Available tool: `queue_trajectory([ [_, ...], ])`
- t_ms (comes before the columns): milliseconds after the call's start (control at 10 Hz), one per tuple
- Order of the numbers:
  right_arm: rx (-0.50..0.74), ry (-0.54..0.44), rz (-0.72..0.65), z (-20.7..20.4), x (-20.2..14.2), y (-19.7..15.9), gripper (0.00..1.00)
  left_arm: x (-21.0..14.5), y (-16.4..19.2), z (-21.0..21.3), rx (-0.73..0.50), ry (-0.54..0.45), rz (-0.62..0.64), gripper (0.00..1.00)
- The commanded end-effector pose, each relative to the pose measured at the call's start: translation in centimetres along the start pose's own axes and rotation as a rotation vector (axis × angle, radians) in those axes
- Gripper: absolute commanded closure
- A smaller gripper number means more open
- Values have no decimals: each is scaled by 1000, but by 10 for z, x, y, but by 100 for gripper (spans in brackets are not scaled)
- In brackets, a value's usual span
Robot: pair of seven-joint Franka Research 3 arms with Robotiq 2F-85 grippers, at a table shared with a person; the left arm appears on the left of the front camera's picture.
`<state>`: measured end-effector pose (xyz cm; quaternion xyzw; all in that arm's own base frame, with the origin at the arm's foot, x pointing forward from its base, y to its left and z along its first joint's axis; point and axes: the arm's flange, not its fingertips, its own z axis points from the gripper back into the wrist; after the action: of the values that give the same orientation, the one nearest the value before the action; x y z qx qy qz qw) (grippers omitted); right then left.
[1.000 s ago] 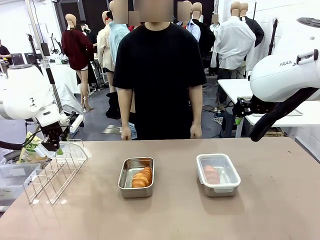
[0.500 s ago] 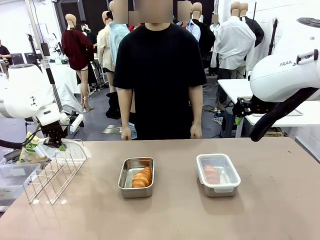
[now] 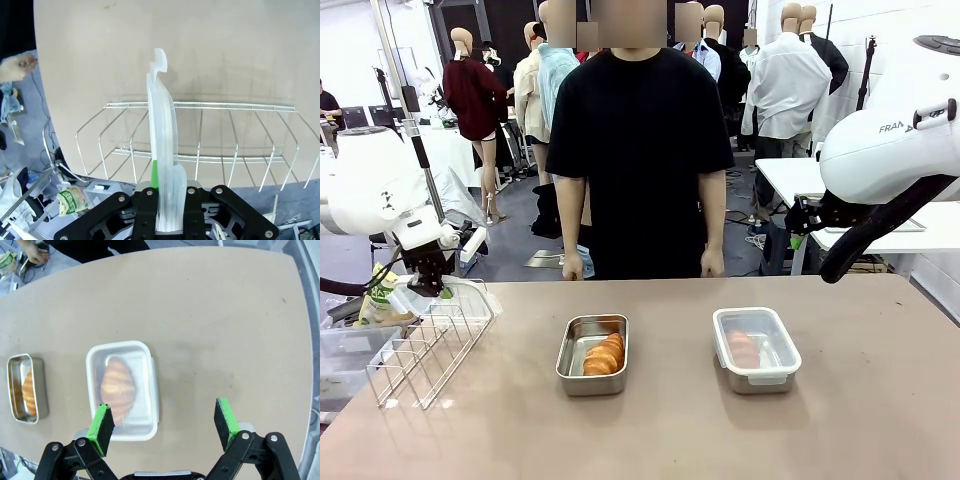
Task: Place the bread in airtight containers.
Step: Pick up one Airtight Container lid and hand it to the human.
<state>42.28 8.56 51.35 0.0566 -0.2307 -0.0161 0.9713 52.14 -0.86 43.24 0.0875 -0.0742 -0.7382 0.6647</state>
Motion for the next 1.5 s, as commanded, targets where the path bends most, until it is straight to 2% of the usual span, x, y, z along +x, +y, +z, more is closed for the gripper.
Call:
queue_trajectory([
  [0, 1, 3, 0, -1, 0, 0, 0, 4, -11, 37, 9, 43, 1, 100],
  [400, 1, 3, 0, -1, 0, 0, 0, 17, -35, 92, 72, 42, -48, 100],
  [700, 1, 3, 0, -1, 0, 0, 0, 37, -33, 105, 156, -16, -130, 100],
  [1100, 1, 3, 0, -1, 0, 0, 0, 127, 9, 144, 478, -74, -343, 100],
  [1400, 1, 3, 0, -1, 0, 0, 0, 173, 37, 162, 693, -98, -469, 100],
])
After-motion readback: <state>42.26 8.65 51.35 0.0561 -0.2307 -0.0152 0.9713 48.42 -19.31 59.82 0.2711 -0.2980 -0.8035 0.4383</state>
